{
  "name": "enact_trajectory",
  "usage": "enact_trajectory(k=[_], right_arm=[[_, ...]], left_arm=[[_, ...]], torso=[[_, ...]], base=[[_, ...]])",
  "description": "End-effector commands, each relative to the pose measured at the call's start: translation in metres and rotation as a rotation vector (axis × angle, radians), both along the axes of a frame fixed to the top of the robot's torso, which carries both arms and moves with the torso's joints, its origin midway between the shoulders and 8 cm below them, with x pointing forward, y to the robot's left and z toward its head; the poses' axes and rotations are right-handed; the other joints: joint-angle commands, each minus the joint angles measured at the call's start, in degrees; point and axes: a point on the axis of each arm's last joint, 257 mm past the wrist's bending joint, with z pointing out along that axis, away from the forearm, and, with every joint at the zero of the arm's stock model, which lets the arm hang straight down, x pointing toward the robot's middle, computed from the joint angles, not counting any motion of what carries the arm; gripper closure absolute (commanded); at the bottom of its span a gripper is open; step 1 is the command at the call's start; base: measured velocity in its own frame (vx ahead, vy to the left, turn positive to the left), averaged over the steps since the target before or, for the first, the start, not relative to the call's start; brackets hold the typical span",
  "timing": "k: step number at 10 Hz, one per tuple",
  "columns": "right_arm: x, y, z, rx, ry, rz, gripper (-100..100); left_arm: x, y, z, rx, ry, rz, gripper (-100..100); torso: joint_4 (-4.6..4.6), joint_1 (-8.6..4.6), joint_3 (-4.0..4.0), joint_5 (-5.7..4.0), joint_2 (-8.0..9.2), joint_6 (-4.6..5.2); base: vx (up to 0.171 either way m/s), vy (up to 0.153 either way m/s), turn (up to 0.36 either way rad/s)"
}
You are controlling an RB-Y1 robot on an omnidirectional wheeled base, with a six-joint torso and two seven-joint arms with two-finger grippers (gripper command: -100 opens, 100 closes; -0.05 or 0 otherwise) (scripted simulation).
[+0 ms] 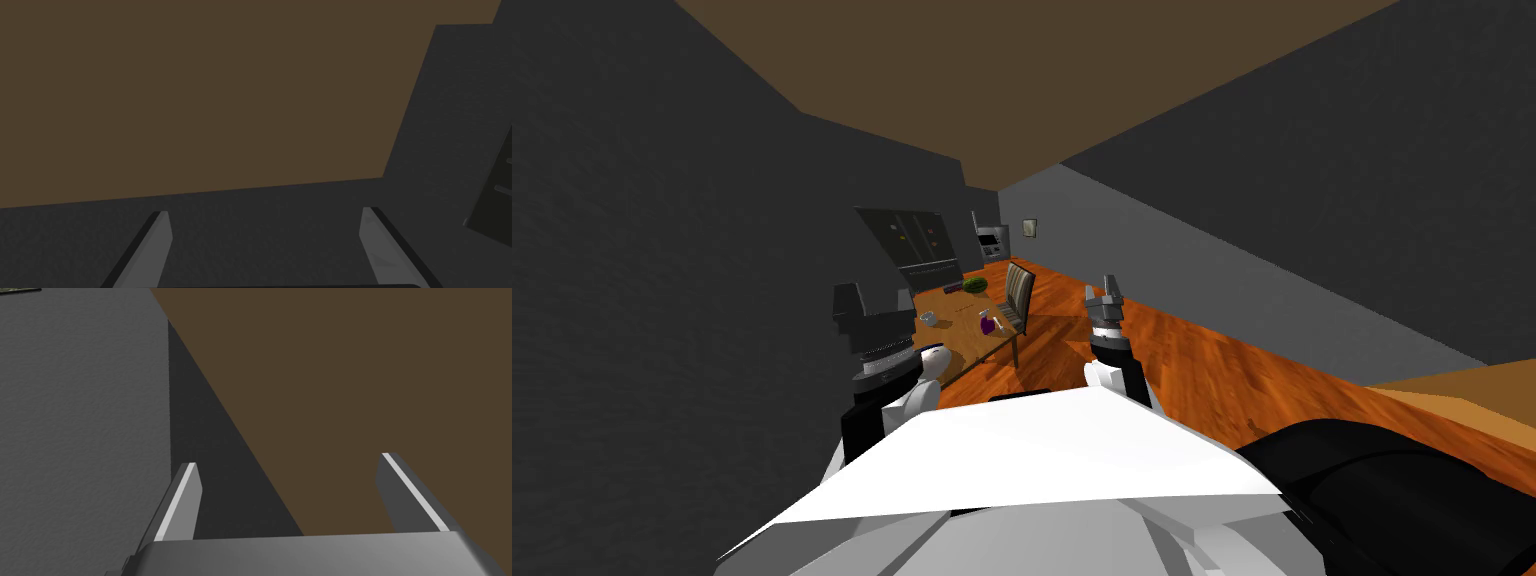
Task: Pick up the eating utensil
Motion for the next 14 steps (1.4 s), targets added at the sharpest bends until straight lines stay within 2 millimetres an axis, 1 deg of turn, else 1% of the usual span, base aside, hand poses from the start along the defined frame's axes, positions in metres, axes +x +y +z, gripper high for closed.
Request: enact_trajectory(k=[1, 4, 6, 8, 9, 10, 11, 14], right_arm=[[0.000, 0.000, 0.000, 0.000, 0.000, 0.000, 0], [0.000, 0.000, 0.000, 0.000, 0.000, 0.000, 0], [0.000, 0.000, 0.000, 0.000, 0.000, 0.000, 0], [0.000, 0.000, 0.000, 0.000, 0.000, 0.000, 0], [0.000, 0.000, 0.000, 0.000, 0.000, 0.000, 0], [0.000, 0.000, 0.000, 0.000, 0.000, 0.000, 0], [0.000, 0.000, 0.000, 0.000, 0.000, 0.000, 0], [0.000, 0.000, 0.000, 0.000, 0.000, 0.000, 0]], left_arm=[[0.004, -0.003, -0.004, 0.033, 0.027, -0.012, -100], [0.018, -0.004, -0.023, 0.091, 0.120, -0.022, -100], [0.029, 0.002, -0.043, 0.113, 0.206, -0.012, -100], [0.038, 0.011, -0.067, 0.126, 0.301, 0.007, -100], [0.039, 0.011, -0.068, 0.125, 0.307, 0.007, -100], [0.043, 0.017, -0.083, 0.128, 0.362, 0.019, -100], [0.043, 0.017, -0.083, 0.128, 0.362, 0.019, -100], [0.050, 0.038, -0.129, 0.127, 0.528, 0.062, -100]], torso=[[0.00, 0.00, 0.00, 0.00, 0.00, 0.00], [-0.02, -0.13, -0.05, -0.03, -0.09, 0.01], [-0.03, -0.26, -0.08, -0.06, -0.14, 0.01], [-0.04, -0.24, -0.10, -0.05, -0.16, 0.01], [-0.04, -0.34, -0.10, -0.07, -0.17, 0.01], [-0.03, -0.28, -0.08, -0.07, -0.13, 0.00], [-0.02, -0.24, -0.06, -0.05, -0.09, 0.00], [-0.03, -0.38, -0.08, -0.08, -0.14, 0.01]], base=[[0.007, -0.014, -0.030], [0.025, -0.044, -0.044], [0.044, -0.072, -0.056], [0.044, -0.080, -0.073], [0.030, -0.071, -0.012], [0.020, -0.062, -0.049], [0.021, -0.050, -0.024], [0.043, -0.101, -0.075]])
